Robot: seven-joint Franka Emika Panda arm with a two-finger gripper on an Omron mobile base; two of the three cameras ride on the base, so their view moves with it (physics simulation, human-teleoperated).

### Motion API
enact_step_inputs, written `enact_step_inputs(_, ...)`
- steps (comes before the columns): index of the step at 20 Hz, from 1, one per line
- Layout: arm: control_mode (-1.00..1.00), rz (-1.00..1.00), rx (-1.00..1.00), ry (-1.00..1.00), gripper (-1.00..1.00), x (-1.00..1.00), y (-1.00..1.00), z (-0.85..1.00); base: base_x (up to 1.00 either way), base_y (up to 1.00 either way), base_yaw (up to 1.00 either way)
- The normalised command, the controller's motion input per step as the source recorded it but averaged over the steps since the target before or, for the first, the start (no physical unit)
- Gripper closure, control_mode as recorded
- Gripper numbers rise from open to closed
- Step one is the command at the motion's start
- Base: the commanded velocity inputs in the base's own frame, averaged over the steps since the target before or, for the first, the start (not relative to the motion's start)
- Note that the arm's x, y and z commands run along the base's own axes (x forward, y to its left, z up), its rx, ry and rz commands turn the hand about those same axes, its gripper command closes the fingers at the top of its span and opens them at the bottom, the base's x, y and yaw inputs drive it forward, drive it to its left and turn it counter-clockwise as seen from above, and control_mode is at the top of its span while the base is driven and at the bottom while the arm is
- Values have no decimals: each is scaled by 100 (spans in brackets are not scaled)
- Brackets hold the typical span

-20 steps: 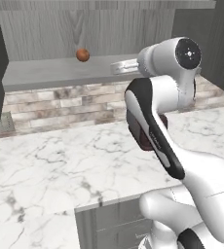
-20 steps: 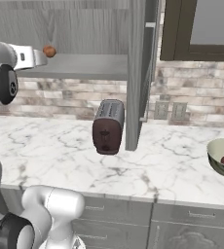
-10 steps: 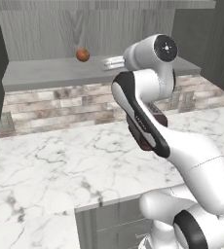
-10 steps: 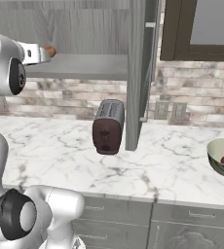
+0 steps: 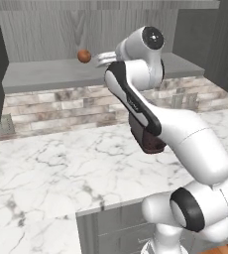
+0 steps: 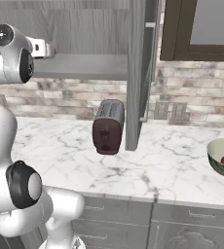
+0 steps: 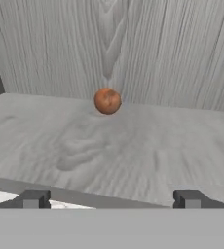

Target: Pick the onions from the cabinet and place them in one bowl. Pick the squash from the sink and place it in the other bowl.

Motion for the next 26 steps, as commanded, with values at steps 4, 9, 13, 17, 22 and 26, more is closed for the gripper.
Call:
enact_step_inputs(4, -100, 3, 0, -1, -100, 52, 17, -2, 0, 0, 0)
enact_step_inputs(9, -100, 1, 0, 0, -100, 47, 12, -14, 0, 0, 0)
enact_step_inputs(13, -100, 0, 0, 0, -100, 44, 10, -13, 0, 0, 0)
enact_step_inputs(17, -100, 0, 0, 0, -100, 41, 21, -3, 0, 0, 0)
enact_step_inputs(22, -100, 0, 0, 0, -100, 42, 22, -3, 0, 0, 0)
enact_step_inputs(26, -100, 0, 0, 0, -100, 42, 18, -6, 0, 0, 0)
